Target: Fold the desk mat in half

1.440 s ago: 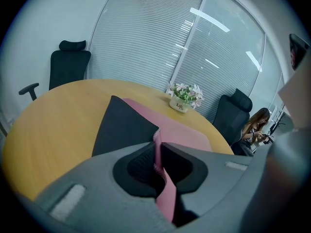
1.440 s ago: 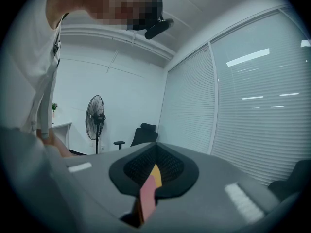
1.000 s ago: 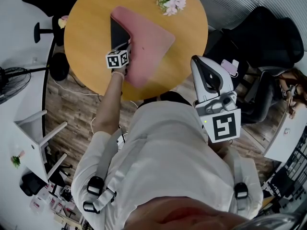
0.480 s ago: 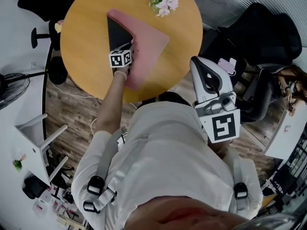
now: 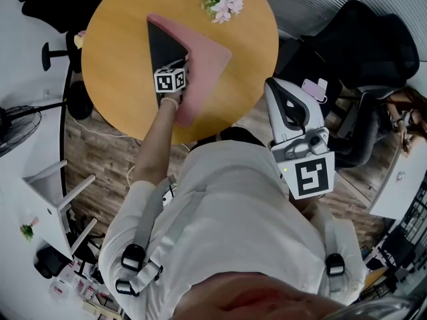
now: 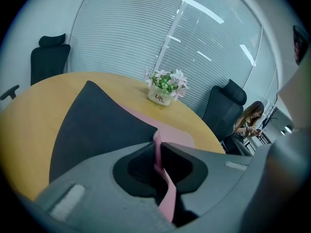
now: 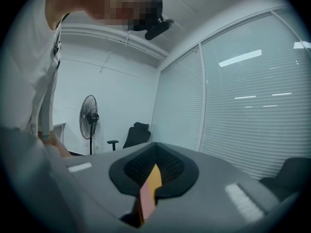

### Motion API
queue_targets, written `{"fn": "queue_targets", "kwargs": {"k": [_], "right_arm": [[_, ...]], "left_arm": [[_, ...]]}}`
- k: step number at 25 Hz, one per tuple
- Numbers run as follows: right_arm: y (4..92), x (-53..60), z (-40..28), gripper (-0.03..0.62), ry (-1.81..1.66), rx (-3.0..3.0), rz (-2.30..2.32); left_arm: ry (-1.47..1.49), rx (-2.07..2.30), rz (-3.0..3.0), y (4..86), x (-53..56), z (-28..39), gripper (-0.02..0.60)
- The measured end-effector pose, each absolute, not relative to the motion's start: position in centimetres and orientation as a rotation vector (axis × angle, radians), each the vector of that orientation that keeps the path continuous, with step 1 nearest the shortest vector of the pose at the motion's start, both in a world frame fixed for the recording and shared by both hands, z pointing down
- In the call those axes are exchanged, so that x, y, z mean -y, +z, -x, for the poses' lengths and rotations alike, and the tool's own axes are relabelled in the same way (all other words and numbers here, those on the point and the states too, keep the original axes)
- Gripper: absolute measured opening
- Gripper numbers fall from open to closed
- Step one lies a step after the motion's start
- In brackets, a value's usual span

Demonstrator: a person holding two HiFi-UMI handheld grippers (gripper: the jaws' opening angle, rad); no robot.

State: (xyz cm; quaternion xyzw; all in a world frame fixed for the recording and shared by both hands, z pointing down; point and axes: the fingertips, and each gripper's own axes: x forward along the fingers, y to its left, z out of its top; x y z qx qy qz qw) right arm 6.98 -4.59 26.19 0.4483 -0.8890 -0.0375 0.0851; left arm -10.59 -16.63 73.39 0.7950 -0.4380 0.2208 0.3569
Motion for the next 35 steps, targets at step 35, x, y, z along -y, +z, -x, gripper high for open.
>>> {"fn": "queue_targets", "kwargs": {"k": [35], "right_arm": [[27.5,5.1,-10.0,0.005,-0.065,2.614,-1.379]], "left_arm": [[0.672,0.961,-2.09,75.4,17.9,-0.9,0.04]]}}
